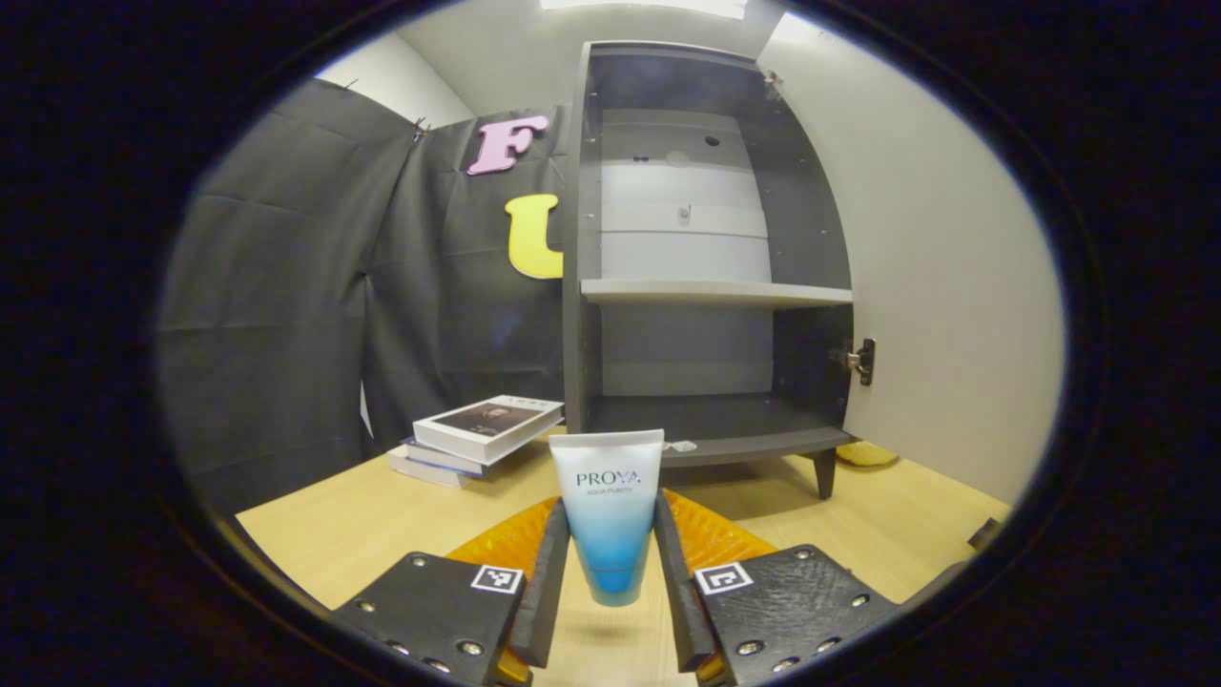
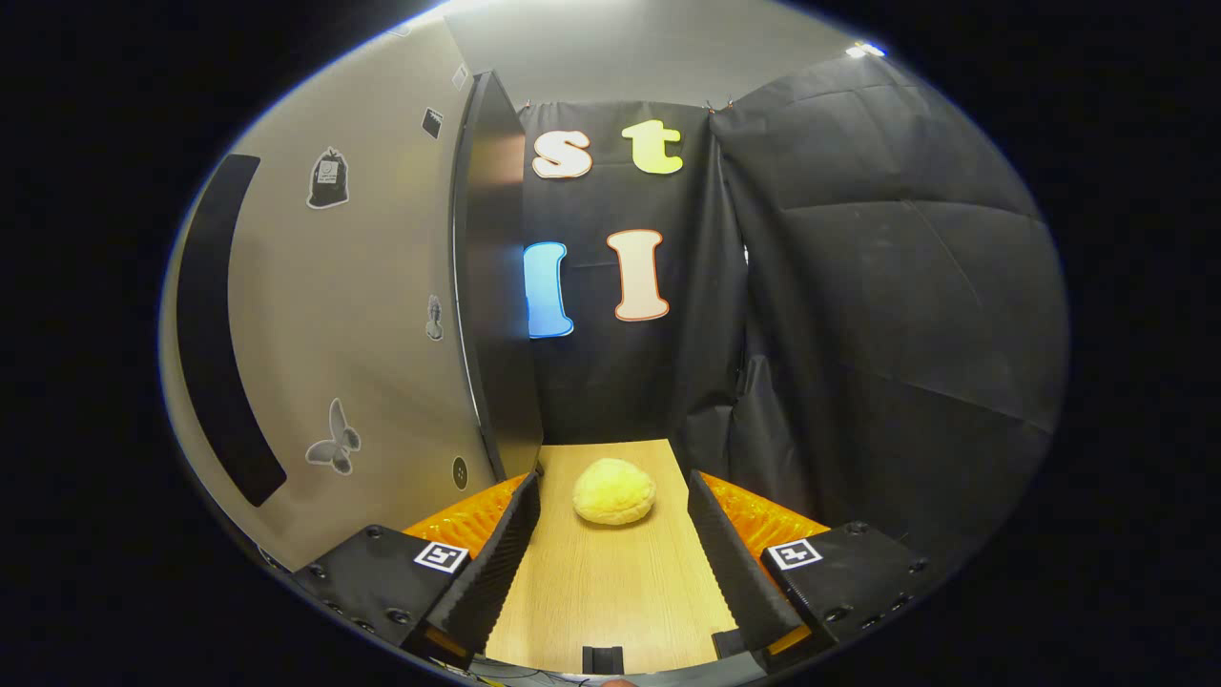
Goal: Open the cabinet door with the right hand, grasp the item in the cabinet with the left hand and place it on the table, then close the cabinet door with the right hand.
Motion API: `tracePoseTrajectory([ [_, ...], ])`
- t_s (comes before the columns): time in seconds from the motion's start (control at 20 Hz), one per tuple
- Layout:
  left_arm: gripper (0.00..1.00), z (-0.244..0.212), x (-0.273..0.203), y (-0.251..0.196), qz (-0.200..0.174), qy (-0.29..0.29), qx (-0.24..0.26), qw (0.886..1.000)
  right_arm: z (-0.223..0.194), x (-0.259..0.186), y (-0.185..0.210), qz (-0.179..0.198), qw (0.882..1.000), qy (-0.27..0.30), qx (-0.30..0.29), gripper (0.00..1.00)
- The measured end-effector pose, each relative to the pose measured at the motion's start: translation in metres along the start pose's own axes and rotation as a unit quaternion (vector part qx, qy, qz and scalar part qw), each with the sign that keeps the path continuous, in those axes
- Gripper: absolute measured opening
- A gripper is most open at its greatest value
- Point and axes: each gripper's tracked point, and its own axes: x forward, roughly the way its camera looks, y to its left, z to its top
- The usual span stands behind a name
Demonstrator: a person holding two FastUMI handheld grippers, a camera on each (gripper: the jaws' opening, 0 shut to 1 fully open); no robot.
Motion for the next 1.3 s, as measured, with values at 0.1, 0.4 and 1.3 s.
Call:
tracePoseTrajectory([
  [0.1, 0.52, -0.012, -0.002, -0.004, -0.006, 0.005, -0.007, 1.0, -0.003, 0.0, -0.003, -0.004, 1.0, 0.006, -0.003, 0.98],
  [0.4, 0.52, -0.052, -0.004, -0.01, -0.005, 0.044, -0.005, 0.999, -0.004, 0.0, -0.001, -0.009, 1.0, 0.016, -0.009, 0.92],
  [1.3, 0.7, -0.069, -0.025, -0.013, 0.007, 0.068, 0.002, 0.998, -0.004, 0.011, 0.009, 0.007, 1.0, 0.024, -0.008, 0.98],
])
